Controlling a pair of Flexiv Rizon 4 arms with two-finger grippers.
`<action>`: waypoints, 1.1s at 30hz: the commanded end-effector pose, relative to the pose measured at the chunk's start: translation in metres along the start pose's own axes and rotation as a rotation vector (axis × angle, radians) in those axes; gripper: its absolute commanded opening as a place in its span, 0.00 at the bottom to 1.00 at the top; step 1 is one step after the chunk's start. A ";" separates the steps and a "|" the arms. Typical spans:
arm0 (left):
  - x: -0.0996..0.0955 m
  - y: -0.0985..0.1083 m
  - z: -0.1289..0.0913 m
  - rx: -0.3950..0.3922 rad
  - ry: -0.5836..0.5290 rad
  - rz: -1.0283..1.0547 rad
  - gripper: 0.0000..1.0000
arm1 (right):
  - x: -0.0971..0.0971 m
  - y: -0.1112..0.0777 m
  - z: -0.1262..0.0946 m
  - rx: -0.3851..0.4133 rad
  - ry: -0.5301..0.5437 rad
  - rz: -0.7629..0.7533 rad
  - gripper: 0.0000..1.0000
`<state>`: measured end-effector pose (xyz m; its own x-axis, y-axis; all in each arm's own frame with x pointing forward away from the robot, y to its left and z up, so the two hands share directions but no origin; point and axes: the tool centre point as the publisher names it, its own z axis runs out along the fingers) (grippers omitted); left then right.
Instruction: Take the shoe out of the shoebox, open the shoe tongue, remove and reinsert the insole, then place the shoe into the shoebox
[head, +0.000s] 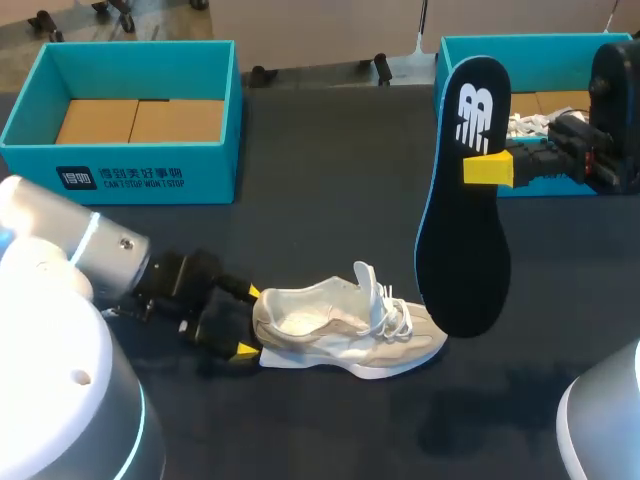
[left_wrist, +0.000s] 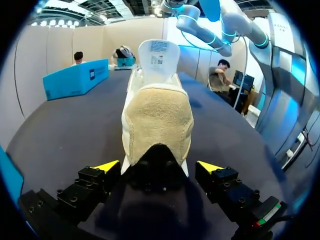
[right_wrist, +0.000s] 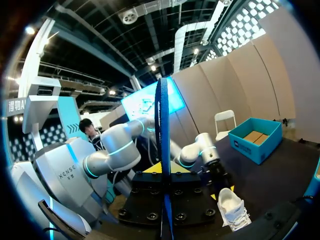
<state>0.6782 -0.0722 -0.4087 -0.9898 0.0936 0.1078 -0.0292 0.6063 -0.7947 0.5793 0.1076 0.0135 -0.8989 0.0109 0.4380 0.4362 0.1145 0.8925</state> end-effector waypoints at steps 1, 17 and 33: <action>0.002 -0.013 -0.013 -0.113 0.041 0.004 1.00 | 0.000 0.000 0.001 0.002 -0.001 0.002 0.00; 0.001 -0.016 -0.015 -0.154 0.039 0.002 1.00 | 0.000 0.000 0.001 0.002 -0.001 0.002 0.00; 0.000 -0.034 -0.019 -0.386 0.006 -0.076 1.00 | 0.000 0.000 0.001 0.002 -0.001 0.002 0.00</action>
<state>0.6769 -0.0730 -0.3765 -0.9881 0.0380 0.1490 -0.0557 0.8146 -0.5773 0.5793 0.1075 0.0135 -0.8989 0.0109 0.4379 0.4362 0.1145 0.8925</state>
